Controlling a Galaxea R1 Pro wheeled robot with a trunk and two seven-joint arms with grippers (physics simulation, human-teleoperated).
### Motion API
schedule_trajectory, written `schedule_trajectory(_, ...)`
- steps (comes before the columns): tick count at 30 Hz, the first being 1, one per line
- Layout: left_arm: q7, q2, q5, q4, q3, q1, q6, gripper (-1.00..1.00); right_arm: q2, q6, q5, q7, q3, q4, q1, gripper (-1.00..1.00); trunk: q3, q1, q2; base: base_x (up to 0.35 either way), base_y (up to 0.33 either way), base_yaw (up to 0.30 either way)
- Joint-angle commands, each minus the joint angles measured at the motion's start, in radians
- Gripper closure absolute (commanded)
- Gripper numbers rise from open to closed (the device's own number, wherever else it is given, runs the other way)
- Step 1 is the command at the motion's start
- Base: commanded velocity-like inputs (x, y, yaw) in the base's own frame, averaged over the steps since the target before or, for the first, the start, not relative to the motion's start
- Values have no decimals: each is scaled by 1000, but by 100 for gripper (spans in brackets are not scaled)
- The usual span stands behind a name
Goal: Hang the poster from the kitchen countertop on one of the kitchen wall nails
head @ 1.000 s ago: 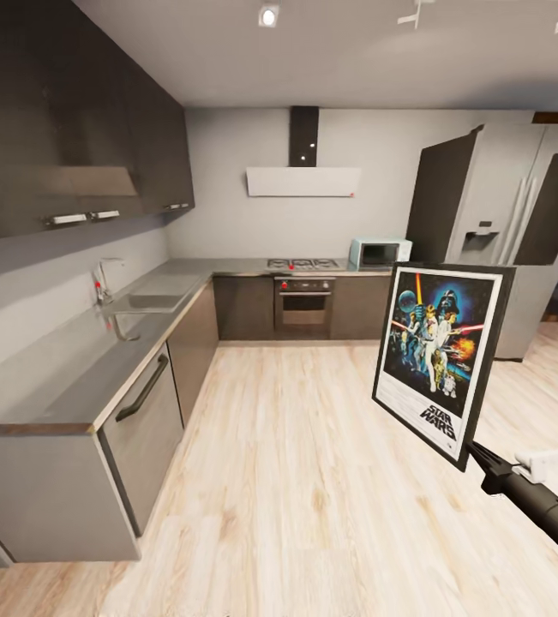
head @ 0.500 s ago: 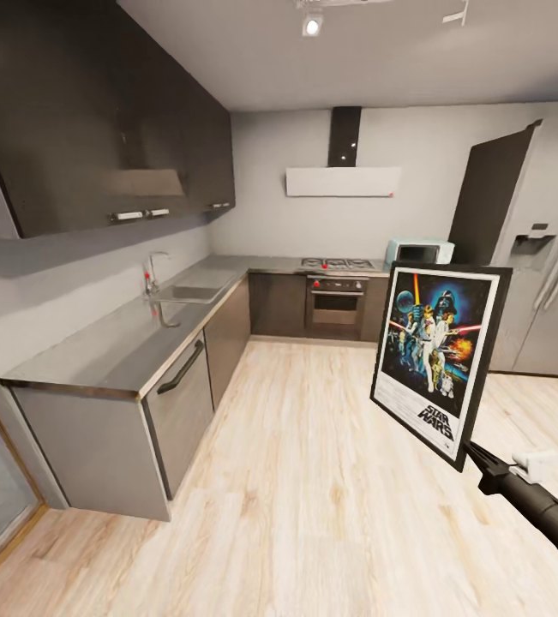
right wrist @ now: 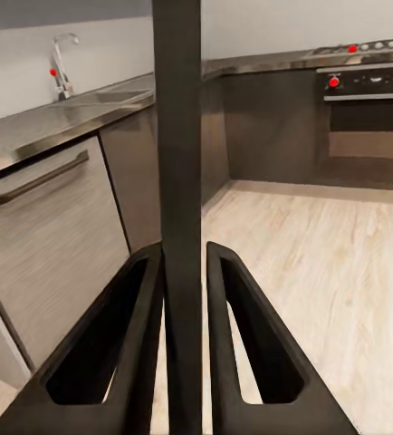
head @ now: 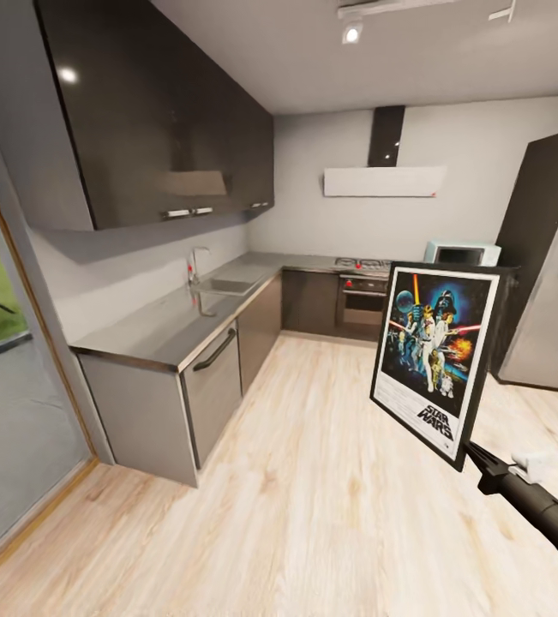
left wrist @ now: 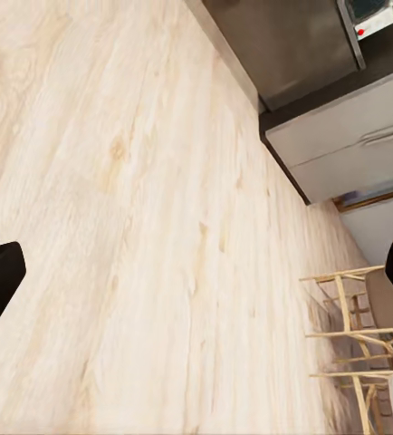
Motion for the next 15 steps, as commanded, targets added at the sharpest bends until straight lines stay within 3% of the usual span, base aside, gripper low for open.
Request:
schedule_trajectory(1,0,0,6,0,-9,-1,-10,-100,4,11,-2,7,-3,-2,-1,100,-1,0,-1,-72,-54,291)
schedule_trajectory(6,0,0,5,0,-8,-1,-9,-100,29,10,-2,7,-3,-29,0,100,-1,0,-1,-98,5,291)
schedule_trajectory(12,0,0,4,1,-9,-1,-10,-100,34,10,-2,8,-3,-34,1,100,-1,0,-1,-270,79,286)
schedule_trajectory(15,0,0,4,0,-9,-1,-10,-100,35,11,-2,9,-3,-34,1,100,-1,0,-1,-315,35,146)
